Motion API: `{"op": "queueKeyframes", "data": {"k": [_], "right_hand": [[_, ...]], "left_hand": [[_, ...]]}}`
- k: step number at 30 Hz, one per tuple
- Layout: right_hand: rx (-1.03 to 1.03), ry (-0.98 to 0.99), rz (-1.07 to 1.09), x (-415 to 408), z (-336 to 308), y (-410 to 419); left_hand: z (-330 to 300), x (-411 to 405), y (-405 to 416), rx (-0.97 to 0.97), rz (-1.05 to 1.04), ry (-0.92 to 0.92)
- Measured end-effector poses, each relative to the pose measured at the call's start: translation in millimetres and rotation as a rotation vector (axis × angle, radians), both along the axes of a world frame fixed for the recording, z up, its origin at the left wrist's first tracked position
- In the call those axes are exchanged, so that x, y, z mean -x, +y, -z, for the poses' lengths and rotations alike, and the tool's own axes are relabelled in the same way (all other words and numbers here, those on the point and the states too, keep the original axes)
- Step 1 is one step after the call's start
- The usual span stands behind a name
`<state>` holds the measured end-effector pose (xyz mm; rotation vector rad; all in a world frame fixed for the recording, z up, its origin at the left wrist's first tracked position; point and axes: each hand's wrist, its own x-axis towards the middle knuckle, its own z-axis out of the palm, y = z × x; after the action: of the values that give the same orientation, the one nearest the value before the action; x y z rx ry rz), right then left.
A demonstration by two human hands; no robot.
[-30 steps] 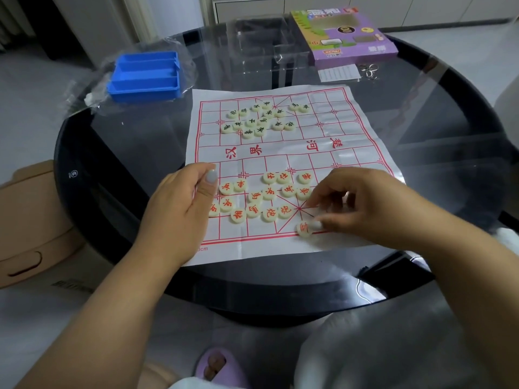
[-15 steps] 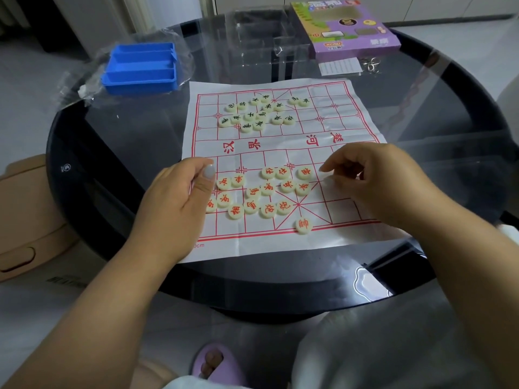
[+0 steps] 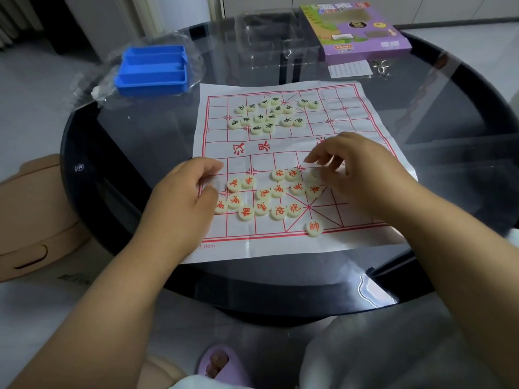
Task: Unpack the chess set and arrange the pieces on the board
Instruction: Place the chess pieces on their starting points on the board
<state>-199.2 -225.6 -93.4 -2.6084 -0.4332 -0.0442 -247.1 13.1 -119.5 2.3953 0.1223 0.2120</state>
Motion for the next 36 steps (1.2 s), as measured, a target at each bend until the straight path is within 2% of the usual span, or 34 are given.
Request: {"op": "queueKeyframes", "data": {"k": [3, 7, 15, 23, 36], "right_hand": [[0.044, 0.004, -0.036, -9.7, -8.0, 6.9], [0.105, 0.101, -0.113, -19.2, -7.2, 15.0], [0.068, 0.139, -0.168, -24.0, -2.3, 17.8], [0.056, 0.091, -0.166, -18.6, -7.2, 7.5], [0.067, 0.161, -0.099, -22.9, -3.1, 17.4]], "left_hand": [[-1.1, -4.9, 3.9, -0.022, 0.001, 0.001], [-0.3, -7.7, 4.0, 0.009, 0.012, -0.009], [1.3, -9.9, 3.9, 0.032, 0.012, -0.038], [2.9, -10.3, 5.7, 0.052, 0.007, -0.047], [2.5, -9.9, 3.9, 0.073, -0.015, -0.03]]}}
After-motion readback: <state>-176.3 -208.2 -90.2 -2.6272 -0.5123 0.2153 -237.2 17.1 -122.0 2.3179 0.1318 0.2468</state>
